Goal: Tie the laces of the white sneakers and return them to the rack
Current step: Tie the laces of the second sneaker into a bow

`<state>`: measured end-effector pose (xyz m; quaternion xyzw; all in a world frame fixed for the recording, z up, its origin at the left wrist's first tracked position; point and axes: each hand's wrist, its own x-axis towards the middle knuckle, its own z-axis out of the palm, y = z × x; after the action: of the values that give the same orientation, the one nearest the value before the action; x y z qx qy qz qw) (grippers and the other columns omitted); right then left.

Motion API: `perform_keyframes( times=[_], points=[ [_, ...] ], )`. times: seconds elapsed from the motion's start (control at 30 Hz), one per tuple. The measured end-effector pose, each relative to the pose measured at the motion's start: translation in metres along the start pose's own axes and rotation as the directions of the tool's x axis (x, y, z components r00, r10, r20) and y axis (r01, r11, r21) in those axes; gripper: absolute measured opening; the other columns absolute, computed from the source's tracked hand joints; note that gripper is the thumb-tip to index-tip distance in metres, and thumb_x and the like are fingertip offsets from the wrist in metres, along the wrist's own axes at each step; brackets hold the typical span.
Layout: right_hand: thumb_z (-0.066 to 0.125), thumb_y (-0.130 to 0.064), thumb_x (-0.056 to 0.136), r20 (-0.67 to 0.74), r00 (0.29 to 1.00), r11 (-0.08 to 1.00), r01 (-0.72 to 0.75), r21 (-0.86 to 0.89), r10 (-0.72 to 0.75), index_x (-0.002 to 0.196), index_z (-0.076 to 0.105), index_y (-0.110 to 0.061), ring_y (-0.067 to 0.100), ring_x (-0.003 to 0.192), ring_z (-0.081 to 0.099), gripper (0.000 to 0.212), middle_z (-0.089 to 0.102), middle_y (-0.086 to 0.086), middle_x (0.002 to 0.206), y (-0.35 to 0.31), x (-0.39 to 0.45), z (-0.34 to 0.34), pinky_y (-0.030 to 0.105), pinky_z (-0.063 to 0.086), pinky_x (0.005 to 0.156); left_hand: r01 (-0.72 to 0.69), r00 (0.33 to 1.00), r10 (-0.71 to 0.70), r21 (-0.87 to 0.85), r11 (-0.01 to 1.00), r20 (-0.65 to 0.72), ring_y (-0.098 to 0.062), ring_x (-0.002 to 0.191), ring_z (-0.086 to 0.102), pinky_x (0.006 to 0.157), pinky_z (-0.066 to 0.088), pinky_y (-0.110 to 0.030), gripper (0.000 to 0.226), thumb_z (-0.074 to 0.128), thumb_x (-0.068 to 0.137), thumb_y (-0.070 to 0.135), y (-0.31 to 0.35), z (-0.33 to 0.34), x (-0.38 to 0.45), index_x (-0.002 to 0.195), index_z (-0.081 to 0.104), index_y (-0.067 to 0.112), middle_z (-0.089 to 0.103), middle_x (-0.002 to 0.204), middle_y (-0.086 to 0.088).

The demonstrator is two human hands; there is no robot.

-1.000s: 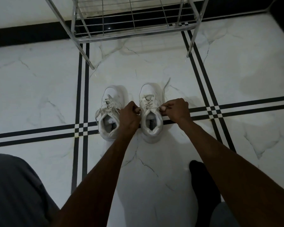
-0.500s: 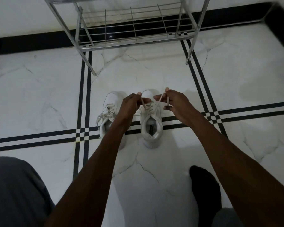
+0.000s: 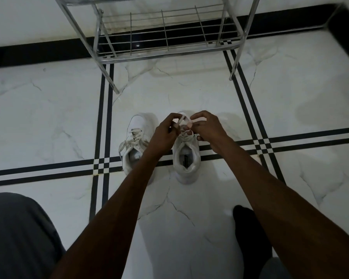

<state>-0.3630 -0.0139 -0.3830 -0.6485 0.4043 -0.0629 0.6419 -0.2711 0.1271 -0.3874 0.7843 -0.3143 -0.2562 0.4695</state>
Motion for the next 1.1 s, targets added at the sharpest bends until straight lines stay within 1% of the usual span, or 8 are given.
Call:
perform_keyframes(
  times=[0.17, 0.33, 0.47, 0.6, 0.73, 0.9, 1.0, 1.1],
  points=[
    [0.081, -0.012, 0.078, 0.043, 0.998, 0.999, 0.05, -0.006, -0.05, 0.093, 0.081, -0.009, 0.029, 0.084, 0.075, 0.015, 0.079, 0.015, 0.089, 0.004, 0.006, 0.003, 0.036, 0.062, 0.078, -0.107, 0.994, 0.1, 0.166, 0.98, 0.049, -0.001, 0.058, 0.057, 0.06, 0.046, -0.018, 0.035, 0.045, 0.1, 0.004, 0.001, 0.0, -0.001, 0.131, 0.055, 0.016, 0.062, 0.072, 0.007],
    [0.076, -0.016, 0.086, 0.275, 0.953, 0.992, 0.122, 0.039, -0.128, 0.107, 0.078, -0.006, 0.026, 0.101, 0.074, 0.023, 0.078, 0.018, 0.102, 0.007, 0.006, 0.0, 0.036, 0.059, 0.093, -0.082, 0.997, 0.08, 0.226, 0.971, 0.017, -0.03, 0.061, 0.062, 0.065, 0.055, -0.051, 0.036, 0.047, 0.089, 0.001, 0.002, 0.003, 0.004, 0.12, 0.046, 0.019, 0.069, 0.072, -0.014],
    [0.084, -0.034, 0.077, 0.053, 0.993, 0.995, 0.101, 0.02, -0.102, 0.092, 0.08, -0.009, 0.024, 0.081, 0.076, 0.03, 0.08, 0.012, 0.087, 0.001, 0.004, 0.006, 0.035, 0.062, 0.077, -0.042, 0.999, 0.04, 0.112, 0.993, 0.024, -0.024, 0.07, 0.071, 0.067, 0.055, -0.036, 0.042, 0.049, 0.093, -0.003, 0.003, 0.004, 0.003, 0.129, 0.033, 0.012, 0.076, 0.08, -0.007],
    [0.077, -0.014, 0.086, 0.122, 0.985, 0.989, 0.11, 0.101, -0.122, 0.103, 0.078, -0.002, 0.02, 0.082, 0.072, 0.021, 0.077, 0.018, 0.096, 0.005, 0.005, 0.003, 0.03, 0.057, 0.075, 0.125, 0.992, -0.121, -0.098, 0.987, 0.043, -0.021, 0.071, 0.066, 0.061, 0.047, -0.03, 0.046, 0.052, 0.095, -0.004, -0.005, -0.003, 0.003, 0.132, 0.027, 0.009, 0.074, 0.094, -0.027],
    [0.082, -0.012, 0.079, 0.225, 0.932, 0.888, 0.344, -0.305, -0.284, 0.096, 0.081, -0.01, 0.019, 0.077, 0.074, 0.017, 0.079, 0.008, 0.094, 0.004, 0.01, -0.012, 0.026, 0.062, 0.075, 0.167, 0.986, -0.164, -0.103, 0.981, 0.033, -0.007, 0.059, 0.059, 0.056, 0.043, -0.019, 0.047, 0.06, 0.091, -0.004, -0.01, -0.003, 0.004, 0.13, 0.036, 0.007, 0.073, 0.093, -0.021],
    [0.085, -0.011, 0.075, 0.252, 0.864, 0.621, 0.492, -0.61, -0.436, 0.085, 0.083, -0.014, 0.016, 0.08, 0.07, 0.01, 0.078, 0.006, 0.087, -0.003, 0.01, -0.008, 0.032, 0.059, 0.078, 0.148, 0.989, -0.147, -0.145, 0.978, 0.015, -0.01, 0.077, 0.07, 0.07, 0.051, -0.022, 0.038, 0.058, 0.093, -0.004, -0.017, 0.002, 0.007, 0.129, 0.049, 0.007, 0.077, 0.1, -0.01],
    [0.081, -0.013, 0.074, 0.12, 0.842, 0.633, 0.481, -0.606, -0.525, 0.073, 0.077, -0.017, 0.013, 0.073, 0.068, 0.006, 0.075, -0.001, 0.076, 0.005, 0.007, -0.001, 0.038, 0.06, 0.07, 0.134, 0.991, -0.133, -0.194, 0.972, 0.017, -0.012, 0.089, 0.072, 0.076, 0.053, -0.019, 0.038, 0.05, 0.097, -0.001, -0.018, 0.0, 0.006, 0.134, 0.049, 0.009, 0.077, 0.111, -0.009],
    [0.082, -0.013, 0.074, 0.028, 0.854, 0.723, 0.457, -0.519, -0.52, 0.074, 0.076, -0.013, 0.009, 0.07, 0.068, 0.005, 0.075, -0.001, 0.075, 0.007, 0.005, 0.003, 0.025, 0.058, 0.068, 0.109, 0.993, -0.103, -0.134, 0.985, 0.05, -0.021, 0.1, 0.072, 0.08, 0.057, -0.028, 0.048, 0.051, 0.093, -0.002, -0.021, 0.001, 0.009, 0.138, 0.052, 0.014, 0.074, 0.12, -0.011]
  ],
)
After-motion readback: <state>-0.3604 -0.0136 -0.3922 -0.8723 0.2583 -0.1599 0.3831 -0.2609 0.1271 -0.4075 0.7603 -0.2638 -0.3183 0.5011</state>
